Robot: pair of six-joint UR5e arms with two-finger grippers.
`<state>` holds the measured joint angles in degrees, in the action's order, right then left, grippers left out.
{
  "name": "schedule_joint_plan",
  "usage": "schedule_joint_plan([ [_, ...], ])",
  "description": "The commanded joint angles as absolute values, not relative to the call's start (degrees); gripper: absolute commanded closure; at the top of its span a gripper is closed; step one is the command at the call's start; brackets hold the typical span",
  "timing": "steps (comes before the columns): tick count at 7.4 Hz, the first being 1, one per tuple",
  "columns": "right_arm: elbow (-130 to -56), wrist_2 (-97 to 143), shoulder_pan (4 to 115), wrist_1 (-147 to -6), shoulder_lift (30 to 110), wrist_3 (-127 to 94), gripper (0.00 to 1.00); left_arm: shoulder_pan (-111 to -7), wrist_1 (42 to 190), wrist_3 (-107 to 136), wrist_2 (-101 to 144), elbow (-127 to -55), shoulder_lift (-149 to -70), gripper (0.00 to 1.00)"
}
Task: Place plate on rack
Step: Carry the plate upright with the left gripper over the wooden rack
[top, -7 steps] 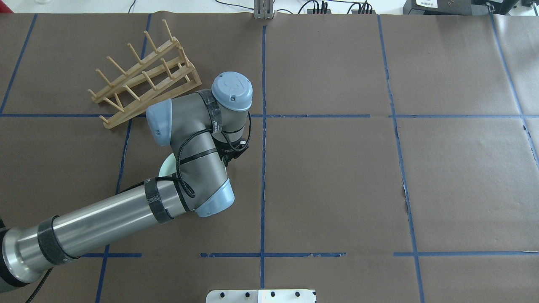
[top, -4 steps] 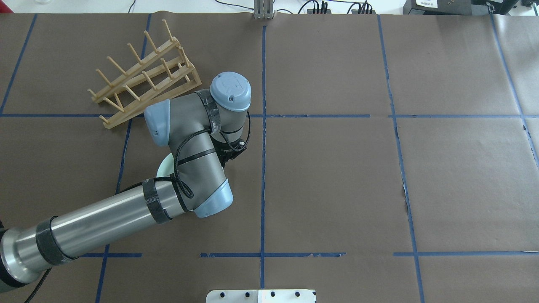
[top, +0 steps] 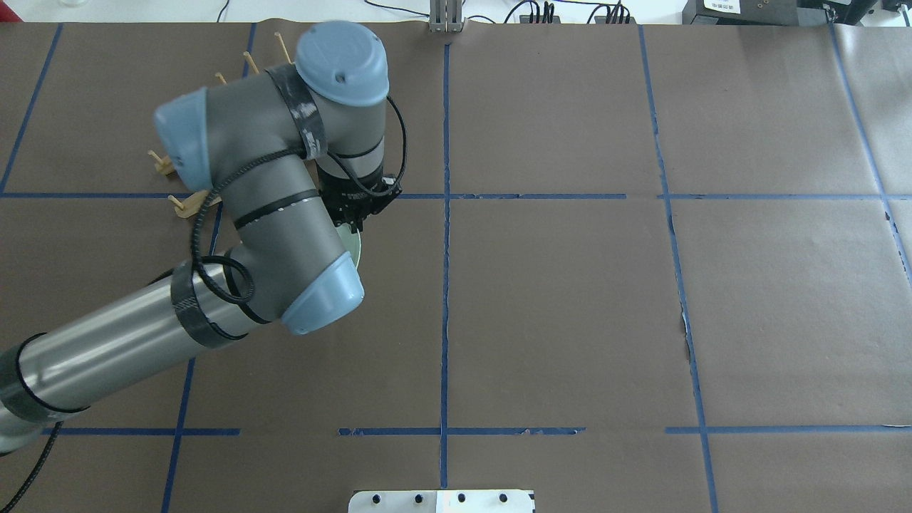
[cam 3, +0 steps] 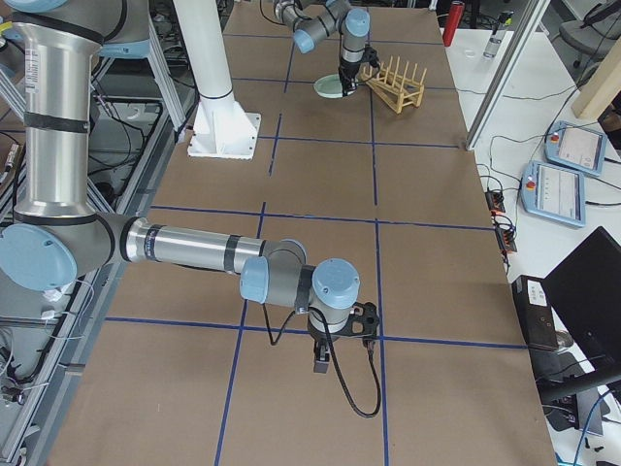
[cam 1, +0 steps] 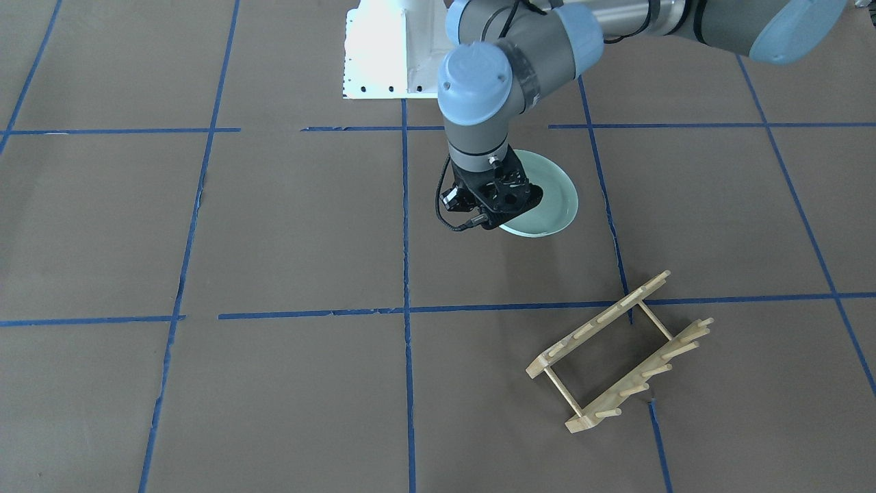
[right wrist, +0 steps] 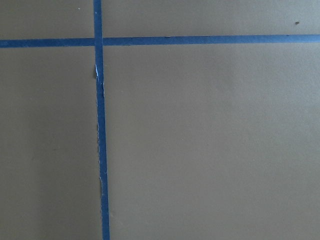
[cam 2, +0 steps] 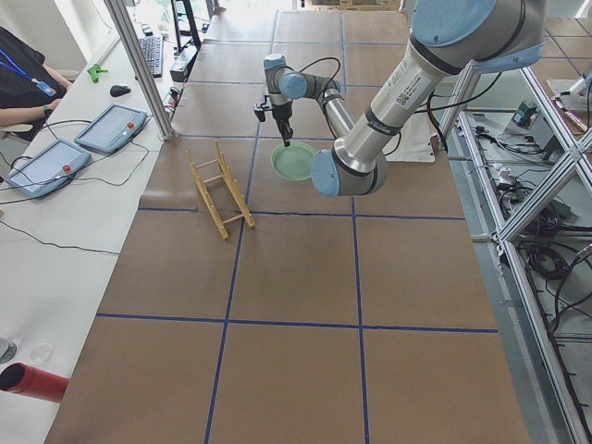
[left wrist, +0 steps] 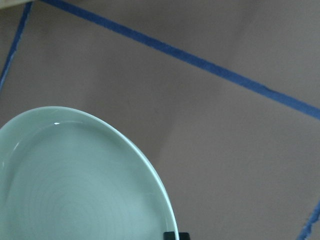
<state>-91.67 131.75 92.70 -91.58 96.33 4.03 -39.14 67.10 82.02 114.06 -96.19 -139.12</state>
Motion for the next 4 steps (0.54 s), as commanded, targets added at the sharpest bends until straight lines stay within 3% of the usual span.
schedule_joint_plan([
  [1, -91.67, 131.75, 92.72, -91.58, 96.33, 4.04, 0.00, -47.59, 67.92, 81.21, 114.87, -106.49, -139.39, 1.00],
  [4, -91.67, 131.75, 92.72, -91.58, 96.33, 4.04, 0.00, -62.61, 84.49, 82.61, 119.25, -106.79, -138.61, 1.00],
])
